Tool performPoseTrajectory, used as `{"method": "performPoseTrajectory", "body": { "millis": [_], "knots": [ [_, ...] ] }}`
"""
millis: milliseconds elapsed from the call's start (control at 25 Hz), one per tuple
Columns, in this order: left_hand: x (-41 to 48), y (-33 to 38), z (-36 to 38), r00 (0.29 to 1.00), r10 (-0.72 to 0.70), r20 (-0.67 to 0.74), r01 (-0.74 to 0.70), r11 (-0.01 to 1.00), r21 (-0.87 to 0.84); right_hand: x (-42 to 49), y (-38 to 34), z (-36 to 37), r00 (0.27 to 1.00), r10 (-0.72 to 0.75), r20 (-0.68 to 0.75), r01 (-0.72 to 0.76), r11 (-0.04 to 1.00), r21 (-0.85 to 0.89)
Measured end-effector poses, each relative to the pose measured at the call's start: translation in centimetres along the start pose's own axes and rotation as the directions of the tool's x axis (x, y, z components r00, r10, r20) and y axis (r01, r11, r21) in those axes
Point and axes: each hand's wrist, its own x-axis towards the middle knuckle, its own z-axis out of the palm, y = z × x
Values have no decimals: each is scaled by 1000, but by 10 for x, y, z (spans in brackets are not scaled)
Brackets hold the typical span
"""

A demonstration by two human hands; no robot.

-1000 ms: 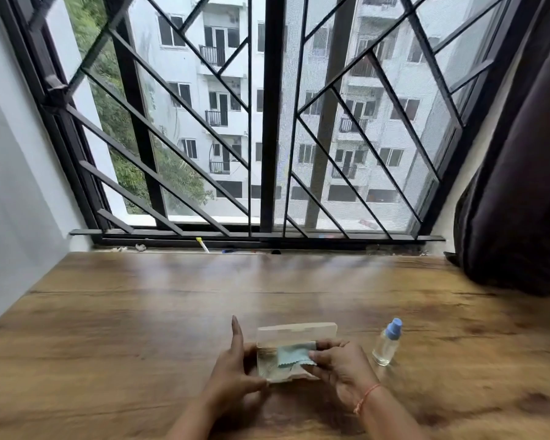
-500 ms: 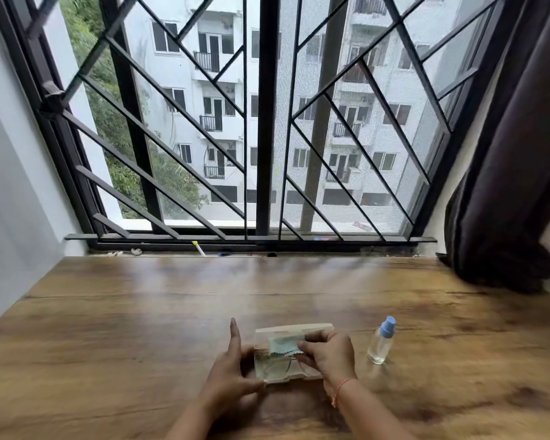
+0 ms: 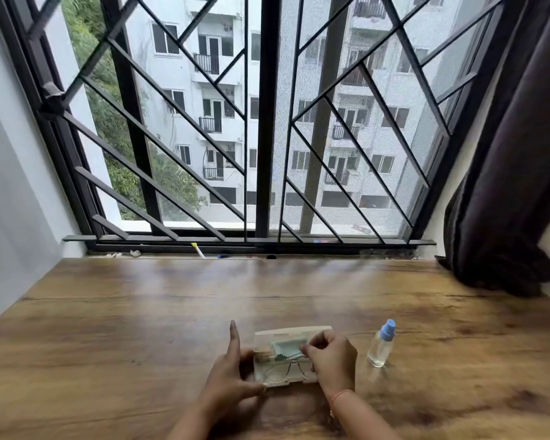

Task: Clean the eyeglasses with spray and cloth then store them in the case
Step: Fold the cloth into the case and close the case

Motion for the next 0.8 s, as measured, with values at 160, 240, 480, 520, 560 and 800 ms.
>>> {"method": "performPoseTrajectory", "body": {
  "millis": [160,240,480,520,560,800],
  "knots": [
    [-2,3,0,1000,13,2,-13,999,-42,-5,1,-6,986,-129,-102,121,989,-79],
    [-4,5,0,1000,31,-2,-31,996,-84,-8,0,-12,889,-404,-217,365,910,-199],
    [-3,3,1,1000,13,-16,-16,984,-176,8,-12,-15,521,-841,144,763,383,-521],
    [-4,3,1,1000,3,-21,-6,985,-175,10,-12,-14,492,-845,209,796,340,-501],
    [-4,4,0,1000,-9,-26,4,985,-174,12,-10,-13,463,-848,257,829,311,-466],
    [-7,13,0,992,9,-125,-17,998,-61,24,1,-11,477,-835,276,872,409,-268]
  ]
}}
